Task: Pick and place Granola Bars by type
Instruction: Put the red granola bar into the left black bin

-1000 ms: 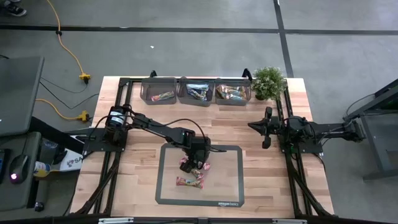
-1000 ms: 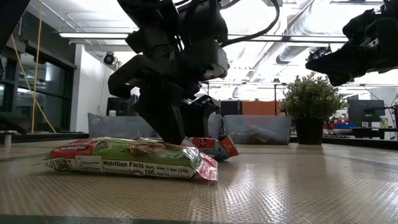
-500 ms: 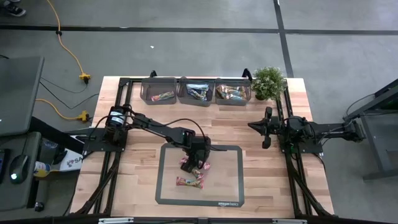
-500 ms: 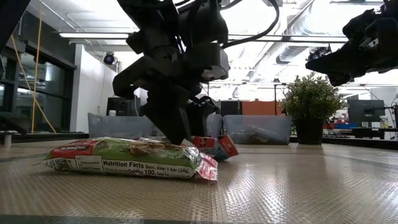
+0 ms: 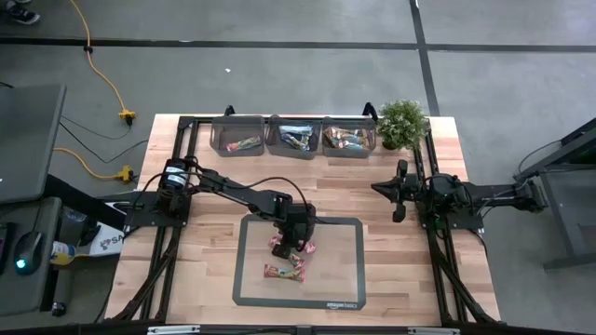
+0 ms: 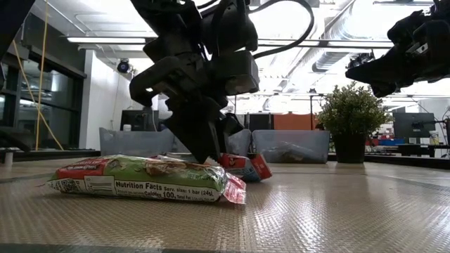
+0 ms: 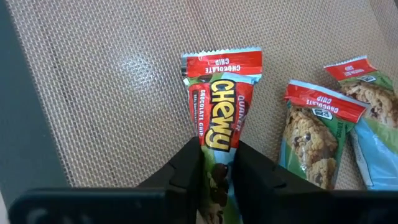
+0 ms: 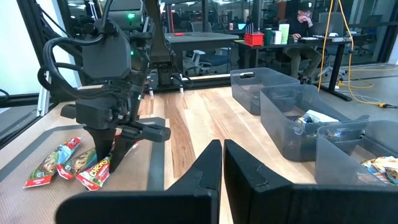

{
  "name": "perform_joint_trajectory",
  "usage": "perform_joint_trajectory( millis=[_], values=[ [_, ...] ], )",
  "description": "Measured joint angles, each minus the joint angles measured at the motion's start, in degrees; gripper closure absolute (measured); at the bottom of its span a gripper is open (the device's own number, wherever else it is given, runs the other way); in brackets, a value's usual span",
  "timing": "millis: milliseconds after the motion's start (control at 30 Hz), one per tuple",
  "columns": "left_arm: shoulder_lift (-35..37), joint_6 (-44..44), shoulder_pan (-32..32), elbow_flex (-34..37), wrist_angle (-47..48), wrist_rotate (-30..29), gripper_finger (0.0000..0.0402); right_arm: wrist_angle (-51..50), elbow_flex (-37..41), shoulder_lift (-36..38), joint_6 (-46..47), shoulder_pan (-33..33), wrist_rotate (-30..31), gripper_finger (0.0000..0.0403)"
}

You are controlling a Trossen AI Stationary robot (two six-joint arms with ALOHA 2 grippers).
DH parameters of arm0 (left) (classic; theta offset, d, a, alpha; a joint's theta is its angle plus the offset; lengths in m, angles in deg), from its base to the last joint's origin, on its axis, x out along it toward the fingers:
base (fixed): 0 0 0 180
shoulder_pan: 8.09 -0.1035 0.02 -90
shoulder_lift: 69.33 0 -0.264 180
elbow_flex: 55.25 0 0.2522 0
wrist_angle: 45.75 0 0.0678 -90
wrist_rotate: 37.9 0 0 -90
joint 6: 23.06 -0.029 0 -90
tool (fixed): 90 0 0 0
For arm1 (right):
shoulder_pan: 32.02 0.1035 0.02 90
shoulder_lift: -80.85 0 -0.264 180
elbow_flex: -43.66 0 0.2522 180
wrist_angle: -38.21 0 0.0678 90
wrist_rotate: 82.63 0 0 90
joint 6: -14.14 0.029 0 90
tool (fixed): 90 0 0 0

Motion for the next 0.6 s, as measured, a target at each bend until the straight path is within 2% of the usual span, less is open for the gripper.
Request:
perform_joint_trajectory(
  millis=[133, 300, 600],
  values=[
    [0.55, 0.06, 0.0, 0.02, -0.06, 0.08, 0.0344, 0.0, 0.0, 0.0, 0.0, -0.02, 0.0, 0.0402],
    [1.59, 0.05, 0.08, 0.2, -0.26, -0.56, 0.0347, 0.0, 0.0, 0.0, 0.0, 0.0, 0.0, 0.0402],
    [8.8, -3.71, 0.11, 0.2, -0.35, -9.23, 0.0348, 0.0, 0.0, 0.02, 0.0, 0.0, 0.0, 0.0402]
  ],
)
